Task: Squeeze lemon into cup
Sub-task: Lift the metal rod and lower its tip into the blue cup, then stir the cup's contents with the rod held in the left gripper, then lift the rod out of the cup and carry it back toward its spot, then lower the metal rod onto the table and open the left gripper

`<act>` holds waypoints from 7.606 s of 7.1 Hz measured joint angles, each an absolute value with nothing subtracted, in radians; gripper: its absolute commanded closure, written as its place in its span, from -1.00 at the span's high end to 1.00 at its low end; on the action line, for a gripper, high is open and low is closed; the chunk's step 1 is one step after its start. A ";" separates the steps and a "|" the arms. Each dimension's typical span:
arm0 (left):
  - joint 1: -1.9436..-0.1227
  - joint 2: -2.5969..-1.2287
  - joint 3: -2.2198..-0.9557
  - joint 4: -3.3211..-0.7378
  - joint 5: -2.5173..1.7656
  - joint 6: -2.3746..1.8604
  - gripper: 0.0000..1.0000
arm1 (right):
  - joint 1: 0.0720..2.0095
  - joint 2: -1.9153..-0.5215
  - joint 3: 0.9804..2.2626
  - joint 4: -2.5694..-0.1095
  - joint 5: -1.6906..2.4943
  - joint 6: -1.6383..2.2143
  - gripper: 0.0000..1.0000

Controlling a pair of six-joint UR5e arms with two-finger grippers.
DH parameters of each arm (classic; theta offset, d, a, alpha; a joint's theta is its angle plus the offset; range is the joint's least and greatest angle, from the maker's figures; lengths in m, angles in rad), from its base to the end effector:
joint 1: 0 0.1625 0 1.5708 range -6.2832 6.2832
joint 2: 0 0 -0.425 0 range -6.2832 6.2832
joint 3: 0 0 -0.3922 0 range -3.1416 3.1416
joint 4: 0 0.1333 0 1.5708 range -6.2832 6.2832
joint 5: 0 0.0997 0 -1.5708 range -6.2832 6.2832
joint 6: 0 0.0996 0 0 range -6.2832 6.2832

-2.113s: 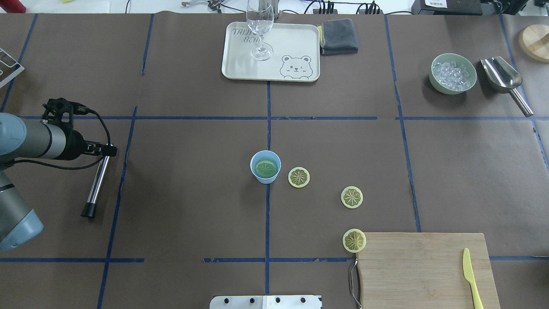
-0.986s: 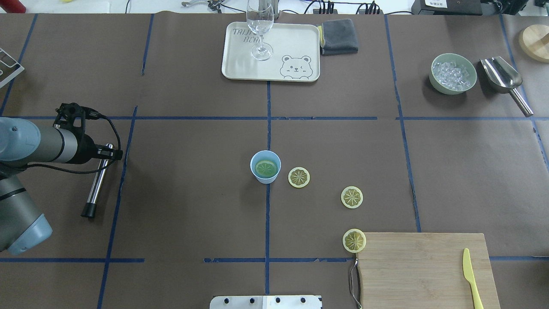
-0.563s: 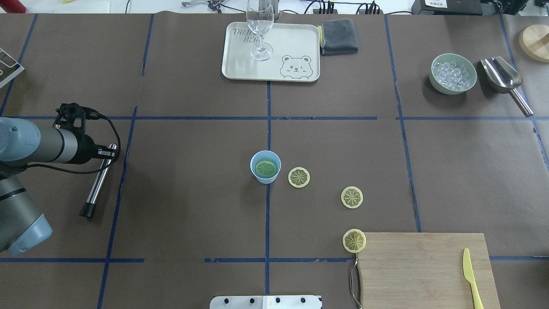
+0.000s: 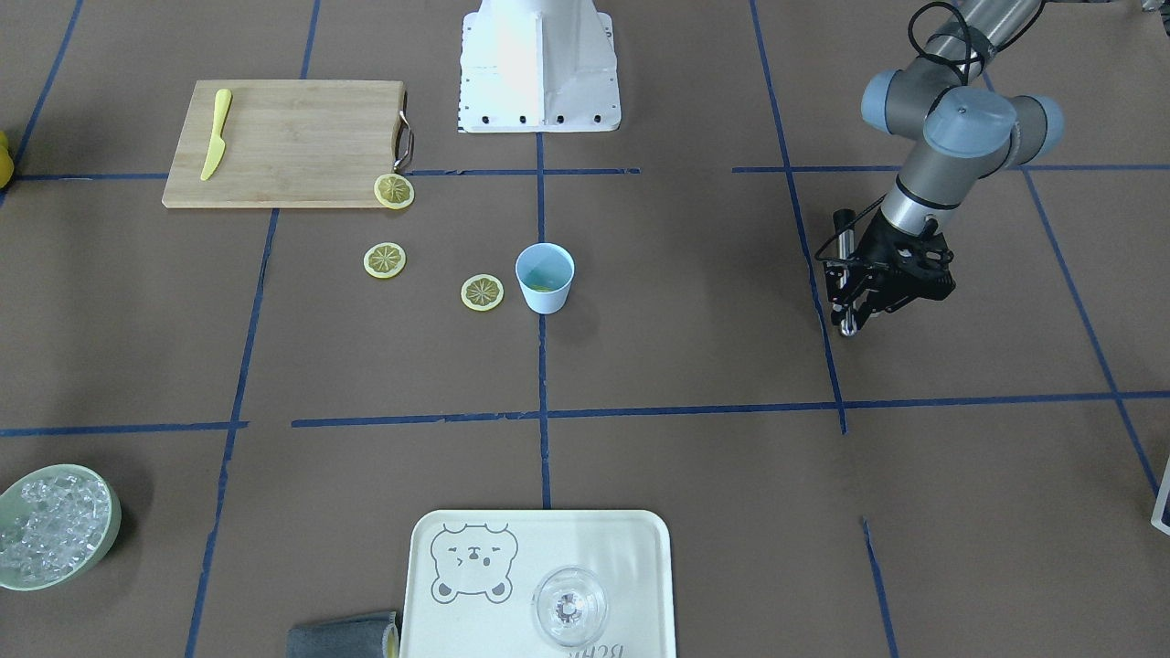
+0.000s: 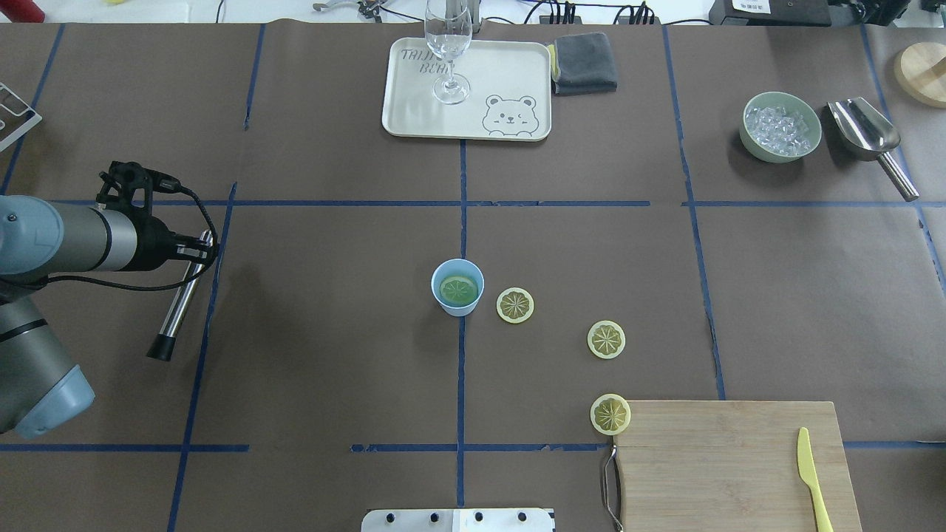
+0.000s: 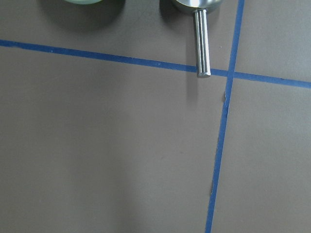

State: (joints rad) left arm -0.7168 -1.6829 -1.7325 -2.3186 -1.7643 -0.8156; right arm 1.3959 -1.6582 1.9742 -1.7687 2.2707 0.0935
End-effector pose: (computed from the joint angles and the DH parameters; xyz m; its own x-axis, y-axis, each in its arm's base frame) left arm 0.3476 -0.4543 0.4448 0.6437 0.3313 -0.6899 0.1097 0.8522 0.5116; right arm -0.0091 -0.4489 0.5279 0.7529 -0.1156 0.6479 0.1030 0.9930 0.0576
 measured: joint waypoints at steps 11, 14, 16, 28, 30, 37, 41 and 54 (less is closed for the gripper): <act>-0.517 -2.101 -1.474 -3.313 -1.460 -0.331 -1.00 | 1.396 -1.664 1.970 -1.769 2.271 0.095 1.00; -0.413 -2.182 -1.378 -3.428 -1.313 -0.321 -1.00 | 1.399 -1.671 1.970 -1.769 2.270 0.095 1.00; -0.406 -2.234 -1.341 -3.433 -1.290 -0.318 -1.00 | 1.404 -1.673 1.970 -1.769 2.269 0.095 1.00; -0.467 -2.238 -1.547 -3.001 -1.343 -0.298 -1.00 | 1.419 -1.670 1.956 -1.769 2.271 0.095 1.00; -0.526 -2.224 -1.698 -2.639 -1.402 -0.298 -1.00 | 1.424 -1.671 1.957 -1.769 2.272 0.095 1.00; -0.790 -1.858 -1.814 -2.018 -1.733 -0.321 -1.00 | 1.438 -1.672 1.956 -1.769 2.271 0.092 1.00; -0.822 -1.692 -1.779 -2.023 -1.728 -0.667 -1.00 | 1.439 -1.669 1.955 -1.769 2.267 0.092 1.00; -0.725 -1.680 -1.745 -2.021 -1.681 -0.859 1.00 | 1.445 -1.670 1.954 -1.769 2.272 0.092 1.00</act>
